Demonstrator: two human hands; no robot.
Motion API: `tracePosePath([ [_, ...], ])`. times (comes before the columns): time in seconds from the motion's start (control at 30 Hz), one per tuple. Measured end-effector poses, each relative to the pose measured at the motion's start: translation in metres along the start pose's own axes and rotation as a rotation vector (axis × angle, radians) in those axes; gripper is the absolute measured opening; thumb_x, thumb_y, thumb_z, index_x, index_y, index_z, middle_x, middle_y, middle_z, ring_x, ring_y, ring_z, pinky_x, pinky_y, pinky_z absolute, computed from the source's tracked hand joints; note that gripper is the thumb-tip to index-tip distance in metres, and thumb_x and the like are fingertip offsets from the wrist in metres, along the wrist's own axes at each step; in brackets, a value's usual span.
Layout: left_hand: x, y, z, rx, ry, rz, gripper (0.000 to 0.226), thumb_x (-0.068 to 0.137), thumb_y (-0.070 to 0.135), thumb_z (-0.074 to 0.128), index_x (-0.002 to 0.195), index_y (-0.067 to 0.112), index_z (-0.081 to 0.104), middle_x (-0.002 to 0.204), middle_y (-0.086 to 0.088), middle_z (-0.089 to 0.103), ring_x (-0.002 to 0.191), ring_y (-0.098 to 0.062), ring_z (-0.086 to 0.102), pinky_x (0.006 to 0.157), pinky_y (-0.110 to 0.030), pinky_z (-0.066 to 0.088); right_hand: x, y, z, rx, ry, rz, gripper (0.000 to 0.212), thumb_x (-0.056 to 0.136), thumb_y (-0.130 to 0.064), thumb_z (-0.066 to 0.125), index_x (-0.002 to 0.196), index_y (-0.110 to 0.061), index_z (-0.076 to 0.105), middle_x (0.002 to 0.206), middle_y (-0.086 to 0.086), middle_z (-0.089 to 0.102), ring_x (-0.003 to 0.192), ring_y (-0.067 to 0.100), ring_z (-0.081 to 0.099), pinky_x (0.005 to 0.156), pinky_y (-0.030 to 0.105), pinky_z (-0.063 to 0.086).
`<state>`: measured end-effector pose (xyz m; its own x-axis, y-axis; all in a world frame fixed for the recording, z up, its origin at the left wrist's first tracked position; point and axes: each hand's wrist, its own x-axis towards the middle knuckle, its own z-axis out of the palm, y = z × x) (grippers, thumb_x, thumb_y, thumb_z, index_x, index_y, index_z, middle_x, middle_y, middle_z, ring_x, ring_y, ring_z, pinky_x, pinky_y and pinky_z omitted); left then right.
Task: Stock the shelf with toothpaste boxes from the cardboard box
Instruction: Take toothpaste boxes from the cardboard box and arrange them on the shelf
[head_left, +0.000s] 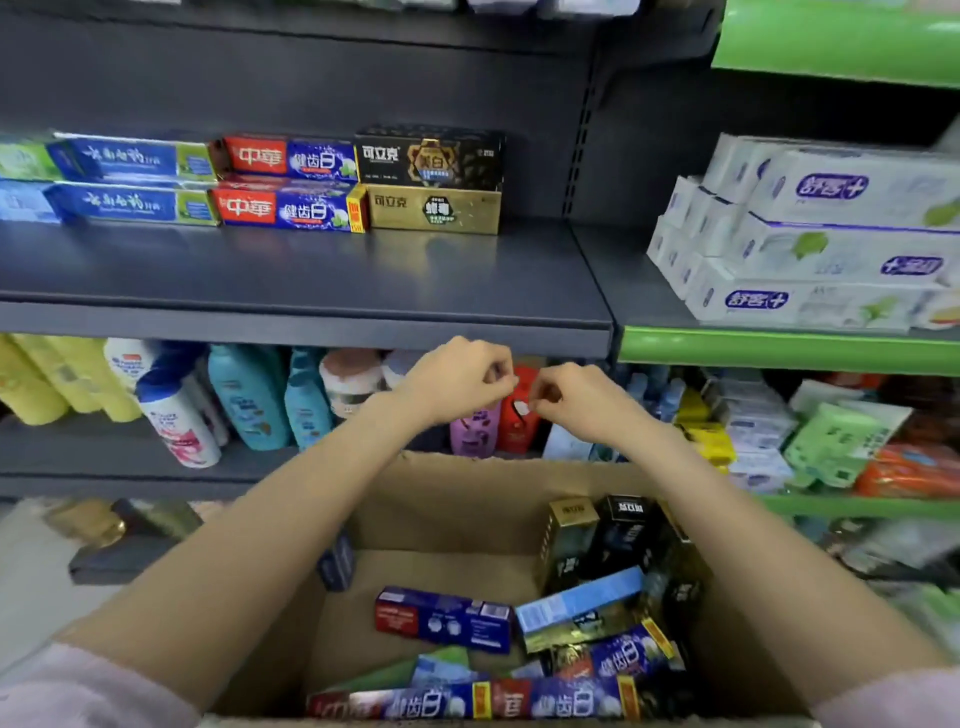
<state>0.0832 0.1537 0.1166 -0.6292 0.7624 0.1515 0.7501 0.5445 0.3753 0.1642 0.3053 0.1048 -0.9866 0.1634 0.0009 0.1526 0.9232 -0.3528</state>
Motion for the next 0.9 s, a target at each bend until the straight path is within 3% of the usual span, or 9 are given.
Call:
tracePosePath([
  [0.1, -0.004, 0.001, 0.039, 0.052, -0.122, -0.027, 0.021, 0.092, 0.03, 0.051, 0.094, 0.015, 0.065, 0.089, -0.003, 0.071, 0.087, -0.022, 0.064, 0.071, -0.031, 0.046, -0.012, 0.03, 0.032, -0.058, -0.109, 0.094, 0.018, 0.092, -0.024, 0.052, 0.102, -0.015, 0.063, 0.1, 0.008, 0.064, 0.093, 0.026, 0.06, 0.072, 0.034, 0.047],
  [0.17, -0.002, 0.0, 0.065, 0.028, -0.223, -0.055, 0.019, 0.091, 0.023, 0.05, 0.099, 0.014, 0.066, 0.101, -0.006, 0.07, 0.096, -0.025, 0.063, 0.081, -0.033, 0.049, -0.021, 0.053, 0.053, -0.113, -0.183, 0.158, 0.019, 0.093, -0.023, 0.048, 0.102, -0.013, 0.062, 0.098, 0.01, 0.063, 0.093, 0.029, 0.059, 0.07, 0.033, 0.044],
  [0.23, 0.003, -0.001, 0.092, -0.017, -0.311, -0.065, 0.021, 0.09, 0.019, 0.05, 0.102, 0.012, 0.066, 0.107, -0.008, 0.069, 0.101, -0.027, 0.063, 0.087, -0.037, 0.05, -0.03, 0.074, 0.071, -0.153, -0.247, 0.228, 0.022, 0.093, -0.023, 0.05, 0.107, -0.009, 0.061, 0.107, 0.012, 0.061, 0.098, 0.031, 0.06, 0.072, 0.034, 0.046],
  [0.33, 0.008, 0.008, 0.129, 0.004, -0.438, -0.02, 0.029, 0.091, 0.021, 0.053, 0.115, 0.007, 0.062, 0.118, -0.013, 0.064, 0.109, -0.03, 0.06, 0.091, -0.038, 0.048, -0.044, 0.101, 0.096, -0.217, -0.331, 0.29, 0.033, 0.091, -0.019, 0.054, 0.122, -0.009, 0.052, 0.127, 0.012, 0.05, 0.111, 0.032, 0.054, 0.089, 0.04, 0.048],
  [0.5, 0.011, 0.034, 0.18, 0.163, -0.576, -0.058, 0.048, 0.087, 0.039, 0.062, 0.124, 0.008, 0.054, 0.125, -0.013, 0.057, 0.112, -0.029, 0.057, 0.09, -0.037, 0.047, -0.055, 0.125, 0.12, -0.299, -0.268, 0.314, 0.048, 0.088, -0.01, 0.059, 0.131, -0.007, 0.039, 0.133, 0.013, 0.034, 0.122, 0.031, 0.037, 0.097, 0.041, 0.041],
  [0.63, 0.007, 0.049, 0.21, 0.276, -0.539, -0.148, 0.065, 0.084, 0.036, 0.068, 0.134, 0.004, 0.04, 0.133, -0.013, 0.046, 0.119, -0.032, 0.054, 0.089, -0.039, 0.046, -0.059, 0.131, 0.125, -0.384, -0.255, 0.282, 0.045, 0.085, -0.013, 0.064, 0.125, -0.006, 0.045, 0.131, 0.015, 0.032, 0.123, 0.031, 0.032, 0.096, 0.038, 0.041],
  [0.77, 0.004, 0.045, 0.217, 0.249, -0.48, -0.171, 0.057, 0.088, 0.03, 0.064, 0.133, 0.004, 0.041, 0.134, -0.014, 0.044, 0.119, -0.034, 0.053, 0.089, -0.041, 0.045, -0.06, 0.133, 0.125, -0.398, -0.233, 0.277, 0.046, 0.083, -0.022, 0.068, 0.123, -0.01, 0.049, 0.128, 0.013, 0.037, 0.12, 0.029, 0.035, 0.097, 0.038, 0.039],
  [0.9, -0.004, 0.033, 0.202, 0.109, -0.418, -0.192, 0.053, 0.087, 0.036, 0.062, 0.126, 0.006, 0.043, 0.127, -0.014, 0.052, 0.114, -0.032, 0.054, 0.087, -0.041, 0.046, -0.061, 0.127, 0.116, -0.3, -0.255, 0.276, 0.05, 0.082, -0.029, 0.068, 0.127, -0.015, 0.048, 0.126, 0.012, 0.048, 0.119, 0.029, 0.044, 0.094, 0.039, 0.041],
])
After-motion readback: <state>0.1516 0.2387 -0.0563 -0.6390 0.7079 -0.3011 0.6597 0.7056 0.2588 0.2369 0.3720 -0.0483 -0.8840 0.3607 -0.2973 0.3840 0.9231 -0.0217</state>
